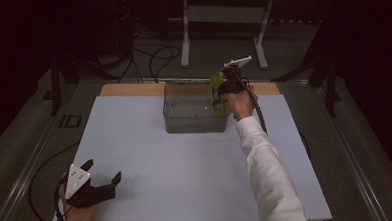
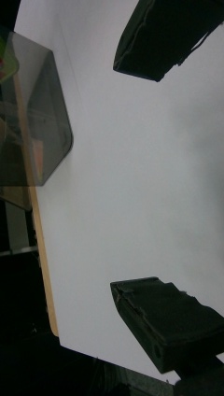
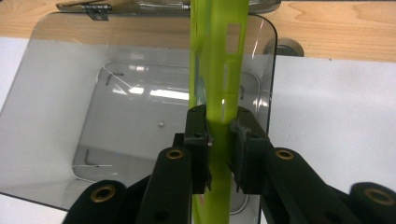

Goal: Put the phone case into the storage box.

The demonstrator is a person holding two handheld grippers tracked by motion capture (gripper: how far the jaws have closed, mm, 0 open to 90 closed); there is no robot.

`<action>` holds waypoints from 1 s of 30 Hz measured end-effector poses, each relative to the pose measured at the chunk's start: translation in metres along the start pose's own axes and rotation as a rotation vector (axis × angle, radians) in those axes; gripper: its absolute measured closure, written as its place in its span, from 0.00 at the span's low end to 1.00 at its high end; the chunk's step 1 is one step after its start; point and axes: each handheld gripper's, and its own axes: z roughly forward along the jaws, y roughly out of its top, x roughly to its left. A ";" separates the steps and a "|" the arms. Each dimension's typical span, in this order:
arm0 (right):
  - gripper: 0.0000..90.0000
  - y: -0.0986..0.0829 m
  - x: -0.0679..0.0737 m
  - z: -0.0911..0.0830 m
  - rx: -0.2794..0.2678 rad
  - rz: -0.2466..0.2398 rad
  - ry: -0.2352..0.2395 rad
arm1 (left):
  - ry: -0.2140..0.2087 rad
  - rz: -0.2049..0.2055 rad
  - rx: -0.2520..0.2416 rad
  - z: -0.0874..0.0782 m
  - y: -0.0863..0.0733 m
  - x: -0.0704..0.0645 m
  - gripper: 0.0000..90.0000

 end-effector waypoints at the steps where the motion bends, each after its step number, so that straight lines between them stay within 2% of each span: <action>1: 0.87 0.000 0.000 0.000 0.003 -0.003 -0.002 | 0.001 0.000 0.000 0.000 0.000 0.000 0.00; 21: 0.87 -0.003 0.004 0.019 0.056 -0.014 -0.024 | -0.001 -0.002 0.001 0.000 0.000 0.001 0.00; 30: 0.87 -0.004 0.003 0.028 0.086 0.000 -0.026 | -0.001 -0.002 0.002 0.000 -0.001 0.001 0.00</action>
